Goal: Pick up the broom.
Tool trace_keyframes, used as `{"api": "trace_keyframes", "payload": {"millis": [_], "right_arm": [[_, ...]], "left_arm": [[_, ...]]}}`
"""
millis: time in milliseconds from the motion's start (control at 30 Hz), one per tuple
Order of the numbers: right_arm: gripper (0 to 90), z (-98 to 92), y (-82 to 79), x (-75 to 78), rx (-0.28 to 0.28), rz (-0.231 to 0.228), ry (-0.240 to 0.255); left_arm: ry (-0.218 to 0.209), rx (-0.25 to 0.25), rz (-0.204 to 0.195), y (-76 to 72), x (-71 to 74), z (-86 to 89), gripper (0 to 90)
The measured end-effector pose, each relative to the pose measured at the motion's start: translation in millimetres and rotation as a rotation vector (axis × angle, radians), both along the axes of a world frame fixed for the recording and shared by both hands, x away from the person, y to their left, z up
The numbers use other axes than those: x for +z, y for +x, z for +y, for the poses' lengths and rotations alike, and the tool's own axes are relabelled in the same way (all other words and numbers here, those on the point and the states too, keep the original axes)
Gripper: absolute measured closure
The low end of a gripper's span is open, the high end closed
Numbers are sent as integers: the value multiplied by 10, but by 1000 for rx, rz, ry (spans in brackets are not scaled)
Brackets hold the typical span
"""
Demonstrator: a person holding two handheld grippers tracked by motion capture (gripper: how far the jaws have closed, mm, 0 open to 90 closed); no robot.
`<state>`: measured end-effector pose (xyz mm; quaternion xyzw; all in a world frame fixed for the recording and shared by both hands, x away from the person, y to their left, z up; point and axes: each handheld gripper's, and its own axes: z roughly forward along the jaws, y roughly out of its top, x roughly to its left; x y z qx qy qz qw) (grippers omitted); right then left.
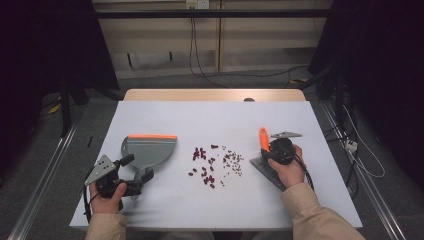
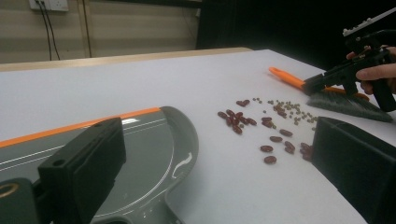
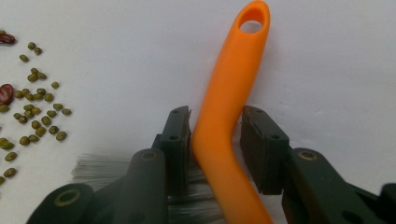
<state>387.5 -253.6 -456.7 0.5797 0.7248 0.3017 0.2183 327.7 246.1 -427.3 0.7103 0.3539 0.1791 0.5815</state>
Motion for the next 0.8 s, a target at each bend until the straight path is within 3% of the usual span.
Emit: {"api": "trace_keyframes", "payload": {"millis": [133, 233, 533, 800], "right_arm": [[658, 17, -2, -1, -10, 2, -9], [672, 11, 3, -9, -33, 7, 11], [674, -12, 69, 20, -64, 69, 63], [674, -26, 72, 16, -69, 72, 80]], "left_arm": [[17, 4, -11, -4, 14, -13, 33], [23, 5, -22, 2, 46, -38, 33], [21, -8, -40, -13, 123, -129, 35], [24, -31, -66, -26, 207, -208, 35]]}}
